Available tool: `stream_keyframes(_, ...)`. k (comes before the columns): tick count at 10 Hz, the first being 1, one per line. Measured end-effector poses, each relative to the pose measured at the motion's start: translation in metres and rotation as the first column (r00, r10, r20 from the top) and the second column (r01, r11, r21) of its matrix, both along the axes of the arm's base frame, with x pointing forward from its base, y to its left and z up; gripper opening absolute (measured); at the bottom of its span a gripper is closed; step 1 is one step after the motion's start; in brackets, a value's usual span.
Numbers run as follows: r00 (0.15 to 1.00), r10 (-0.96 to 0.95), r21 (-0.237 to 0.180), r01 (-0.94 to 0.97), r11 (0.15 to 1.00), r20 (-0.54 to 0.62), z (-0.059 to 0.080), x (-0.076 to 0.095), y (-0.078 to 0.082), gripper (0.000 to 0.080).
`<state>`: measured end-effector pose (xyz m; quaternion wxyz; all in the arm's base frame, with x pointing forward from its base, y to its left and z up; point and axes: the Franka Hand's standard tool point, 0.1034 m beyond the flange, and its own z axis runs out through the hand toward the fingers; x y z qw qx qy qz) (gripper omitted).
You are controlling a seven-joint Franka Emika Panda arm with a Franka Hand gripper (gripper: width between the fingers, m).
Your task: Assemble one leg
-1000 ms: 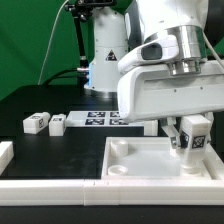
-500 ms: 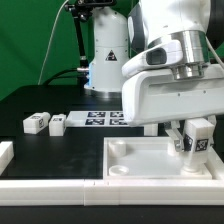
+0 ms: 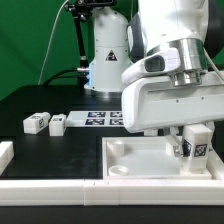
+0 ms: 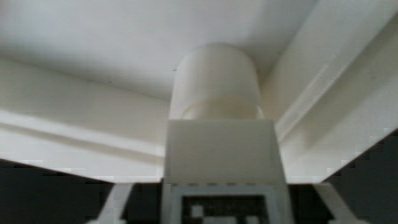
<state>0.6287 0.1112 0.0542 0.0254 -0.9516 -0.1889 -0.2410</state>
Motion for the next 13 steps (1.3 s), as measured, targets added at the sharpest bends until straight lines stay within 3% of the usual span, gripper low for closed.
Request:
stream_keyframes(2,1.0,0.0,0.0,0.0,1.0,0.0,0.0,0.0,0.0,0.0297)
stream_keyframes(4,1.0,0.0,0.0,0.0,1.0,0.0,0.0,0.0,0.0,0.0608)
stream_keyframes(9,1.0,0.0,-0.001,0.0,1.0,-0.002,0.0,0.0,-0.001,0.0648)
stream_keyframes(13,1.0,-0.003,-0.008,0.003,1.0,0.0,0.025,0.005,-0.008,0.0649)
